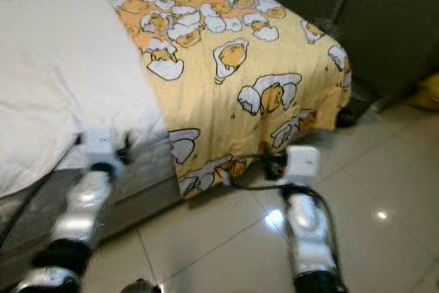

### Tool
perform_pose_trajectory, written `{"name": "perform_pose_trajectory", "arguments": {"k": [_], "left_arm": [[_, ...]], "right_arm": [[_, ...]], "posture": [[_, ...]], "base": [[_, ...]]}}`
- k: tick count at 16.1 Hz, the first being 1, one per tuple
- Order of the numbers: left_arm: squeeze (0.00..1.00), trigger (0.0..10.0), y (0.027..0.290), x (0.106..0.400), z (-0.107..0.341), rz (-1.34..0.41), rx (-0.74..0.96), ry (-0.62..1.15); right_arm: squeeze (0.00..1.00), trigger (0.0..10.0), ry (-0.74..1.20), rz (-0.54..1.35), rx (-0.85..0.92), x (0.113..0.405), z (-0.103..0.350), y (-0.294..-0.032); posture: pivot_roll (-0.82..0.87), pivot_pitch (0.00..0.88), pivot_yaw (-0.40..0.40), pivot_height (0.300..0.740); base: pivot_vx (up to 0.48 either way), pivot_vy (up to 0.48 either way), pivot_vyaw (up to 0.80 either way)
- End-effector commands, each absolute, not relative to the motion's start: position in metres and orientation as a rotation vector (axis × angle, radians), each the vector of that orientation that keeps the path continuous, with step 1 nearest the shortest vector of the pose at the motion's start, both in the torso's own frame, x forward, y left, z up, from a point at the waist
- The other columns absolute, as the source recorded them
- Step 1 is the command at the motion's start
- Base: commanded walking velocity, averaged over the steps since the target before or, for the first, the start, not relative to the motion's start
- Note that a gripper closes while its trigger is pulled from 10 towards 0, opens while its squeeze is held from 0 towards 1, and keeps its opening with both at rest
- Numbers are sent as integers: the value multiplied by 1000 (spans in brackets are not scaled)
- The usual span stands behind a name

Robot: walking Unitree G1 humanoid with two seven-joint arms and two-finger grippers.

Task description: Clean up the room

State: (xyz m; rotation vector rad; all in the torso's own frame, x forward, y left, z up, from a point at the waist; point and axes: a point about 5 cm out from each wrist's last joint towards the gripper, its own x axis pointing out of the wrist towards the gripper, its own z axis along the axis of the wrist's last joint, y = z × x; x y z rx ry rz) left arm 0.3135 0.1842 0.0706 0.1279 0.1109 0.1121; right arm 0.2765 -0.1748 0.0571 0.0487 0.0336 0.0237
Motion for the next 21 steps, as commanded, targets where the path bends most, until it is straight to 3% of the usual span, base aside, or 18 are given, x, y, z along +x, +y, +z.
{"name": "perform_pose_trajectory", "arguments": {"k": [1, 2, 4, 5, 8, 14, 16, 21], "left_arm": [[0, 10000, 174, 316, 73, 95, 128, 107], [1000, 10000, 172, 318, 72, 86, 81, 133], [1000, 10000, 168, 320, 71, 75, 75, 155], [0, 10000, 163, 322, 72, 67, 103, 153], [0, 10000, 158, 323, 74, 53, 127, 137], [0, 10000, 155, 325, 69, 78, 37, 179], [0, 10000, 140, 331, 72, 9, 41, 168], [0, 10000, 131, 337, 78, -22, 22, 141]], "right_arm": [[0, 10000, 27, -5, 39, 274, 58, -185], [0, 10000, 36, -6, 47, 272, 55, -184], [0, 10000, 43, -1, 53, 272, 52, -181], [0, 10000, 41, 4, 58, 274, 52, -178], [0, 10000, 39, 12, 60, 276, 53, -176], [0, 10000, 66, 50, 49, 274, 47, -173], [0, 10000, 80, 17, 52, 275, 46, -178], [0, 10000, 61, 27, 27, 274, 49, -182]], "posture": [[33, 0, 4, 740], [43, 0, 7, 740], [52, 0, 14, 740], [47, 0, 9, 740], [41, 0, -1, 740], [32, 0, -9, 740], [22, 0, -9, 740], [-2, 0, -2, 740]], "base": [[0, -480, 400], [0, -480, 0], [0, -471, 200], [0, 0, 0], [0, 0, 0], [0, -457, 0], [0, 0, 0], [402, 0, 239]]}}
